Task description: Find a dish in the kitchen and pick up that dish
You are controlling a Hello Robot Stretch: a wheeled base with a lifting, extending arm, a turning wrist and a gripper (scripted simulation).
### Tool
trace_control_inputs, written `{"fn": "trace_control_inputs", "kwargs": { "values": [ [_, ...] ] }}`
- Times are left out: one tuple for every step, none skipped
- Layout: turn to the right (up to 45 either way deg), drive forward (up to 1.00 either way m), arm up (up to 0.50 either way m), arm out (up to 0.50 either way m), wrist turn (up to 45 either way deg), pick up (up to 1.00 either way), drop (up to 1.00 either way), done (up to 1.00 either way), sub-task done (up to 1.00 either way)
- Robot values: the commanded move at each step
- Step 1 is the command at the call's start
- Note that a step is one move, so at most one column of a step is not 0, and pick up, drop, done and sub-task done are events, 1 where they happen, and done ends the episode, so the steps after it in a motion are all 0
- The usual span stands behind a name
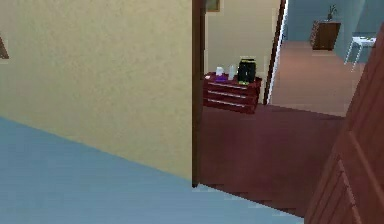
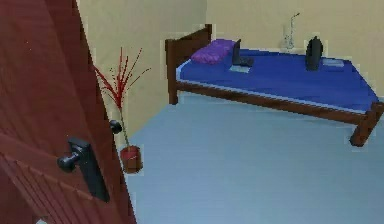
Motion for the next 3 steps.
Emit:
{"fn": "trace_control_inputs", "kwargs": {
  "values": [
    [15.0,0.00,0.00,0.00,0.0,0.00,0.00,0.00,0.00],
    [0.0,0.30,0.00,0.00,0.0,0.00,0.00,0.00,0.00],
    [12.0,0.00,0.00,0.00,0.0,0.00,0.00,0.00,0.00]
  ]
}}
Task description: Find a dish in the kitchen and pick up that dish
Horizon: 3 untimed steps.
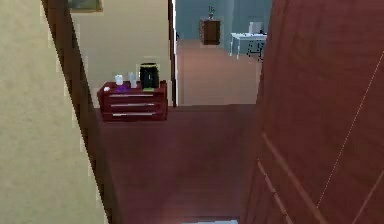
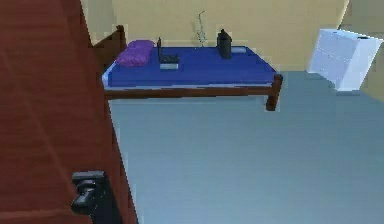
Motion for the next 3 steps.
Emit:
{"fn": "trace_control_inputs", "kwargs": {
  "values": [
    [0.0,1.00,0.00,0.00,0.0,0.00,0.00,0.00,0.00],
    [6.0,0.00,0.00,0.00,0.0,0.00,0.00,0.00,0.00],
    [0.0,0.20,0.00,0.00,0.0,0.00,0.00,0.00,0.00]
  ]
}}
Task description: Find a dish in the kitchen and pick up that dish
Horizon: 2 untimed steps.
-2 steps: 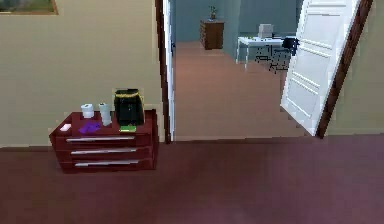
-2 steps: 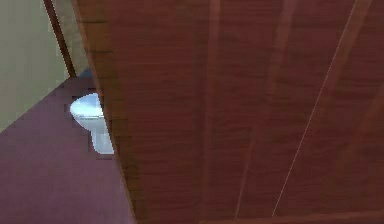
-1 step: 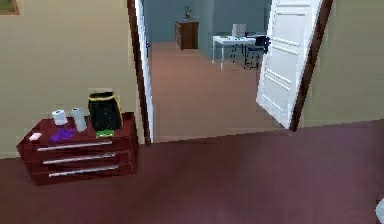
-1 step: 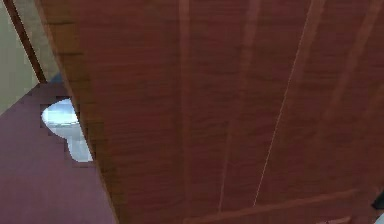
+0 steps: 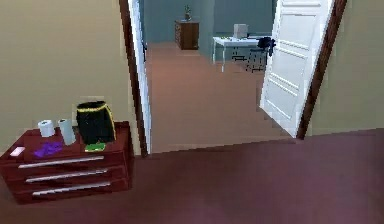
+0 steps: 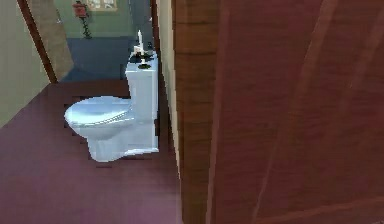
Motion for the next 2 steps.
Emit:
{"fn": "trace_control_inputs", "kwargs": {
  "values": [
    [-6.0,0.00,0.00,0.00,0.0,0.00,0.00,0.00,0.00],
    [0.0,0.35,0.00,0.00,0.0,0.00,0.00,0.00,0.00]
  ]
}}
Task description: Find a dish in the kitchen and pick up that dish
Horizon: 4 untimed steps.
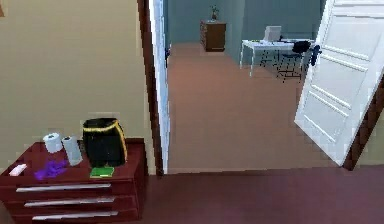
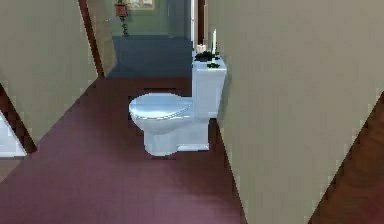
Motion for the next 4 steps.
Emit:
{"fn": "trace_control_inputs", "kwargs": {
  "values": [
    [45.0,0.00,0.00,0.00,0.0,0.00,0.00,0.00,0.00],
    [9.0,0.00,0.00,0.00,0.0,0.00,0.00,0.00,0.00],
    [0.0,1.00,0.00,0.00,0.0,0.00,0.00,0.00,0.00],
    [6.0,0.00,0.00,0.00,0.0,0.00,0.00,0.00,0.00]
  ]
}}
